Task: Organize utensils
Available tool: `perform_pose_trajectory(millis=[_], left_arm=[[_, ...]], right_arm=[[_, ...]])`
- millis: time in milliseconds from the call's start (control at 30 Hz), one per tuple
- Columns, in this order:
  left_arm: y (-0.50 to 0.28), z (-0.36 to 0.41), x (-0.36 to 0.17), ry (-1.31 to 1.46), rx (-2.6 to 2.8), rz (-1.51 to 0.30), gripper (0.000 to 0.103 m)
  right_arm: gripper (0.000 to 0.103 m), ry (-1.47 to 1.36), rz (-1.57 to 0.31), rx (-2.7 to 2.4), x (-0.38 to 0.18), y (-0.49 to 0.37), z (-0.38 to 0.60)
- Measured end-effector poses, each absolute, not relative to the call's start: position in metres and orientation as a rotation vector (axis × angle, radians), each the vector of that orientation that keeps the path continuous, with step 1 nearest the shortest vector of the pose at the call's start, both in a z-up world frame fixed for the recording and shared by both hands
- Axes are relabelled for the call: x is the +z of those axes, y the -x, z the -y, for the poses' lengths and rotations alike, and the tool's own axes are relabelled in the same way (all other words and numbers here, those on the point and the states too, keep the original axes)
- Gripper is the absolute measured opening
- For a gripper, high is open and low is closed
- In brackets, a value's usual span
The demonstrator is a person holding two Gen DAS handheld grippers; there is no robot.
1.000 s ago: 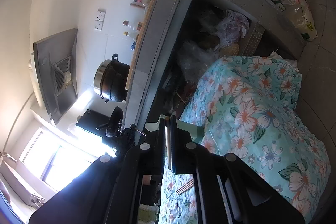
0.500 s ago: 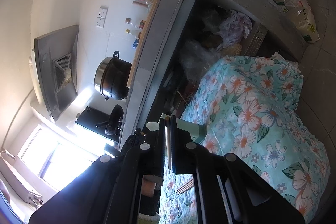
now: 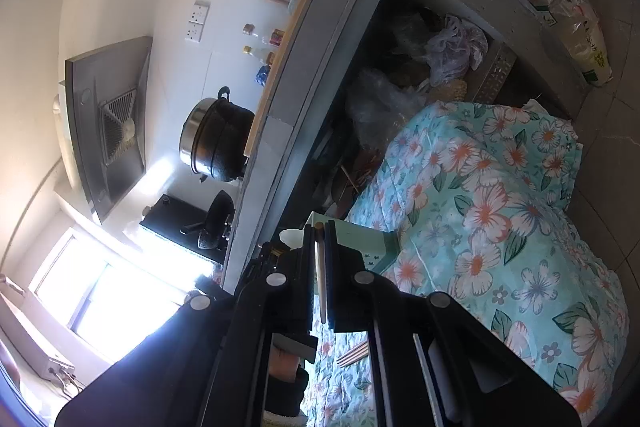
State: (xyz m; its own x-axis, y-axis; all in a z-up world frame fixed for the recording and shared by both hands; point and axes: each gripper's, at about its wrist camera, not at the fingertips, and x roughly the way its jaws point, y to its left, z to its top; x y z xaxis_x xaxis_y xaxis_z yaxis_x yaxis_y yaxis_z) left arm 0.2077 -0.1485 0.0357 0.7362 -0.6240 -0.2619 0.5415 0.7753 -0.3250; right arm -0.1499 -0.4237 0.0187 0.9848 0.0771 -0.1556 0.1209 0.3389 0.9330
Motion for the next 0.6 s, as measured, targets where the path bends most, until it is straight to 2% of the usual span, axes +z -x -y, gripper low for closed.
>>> perform_pose_trajectory(millis=[600], left_arm=[[-0.217,0.142,0.056,0.286,-0.699,-0.385,0.006]], right_arm=[[0.005,-1.205,-0.203,-0.012,0.024,0.141,0.415]])
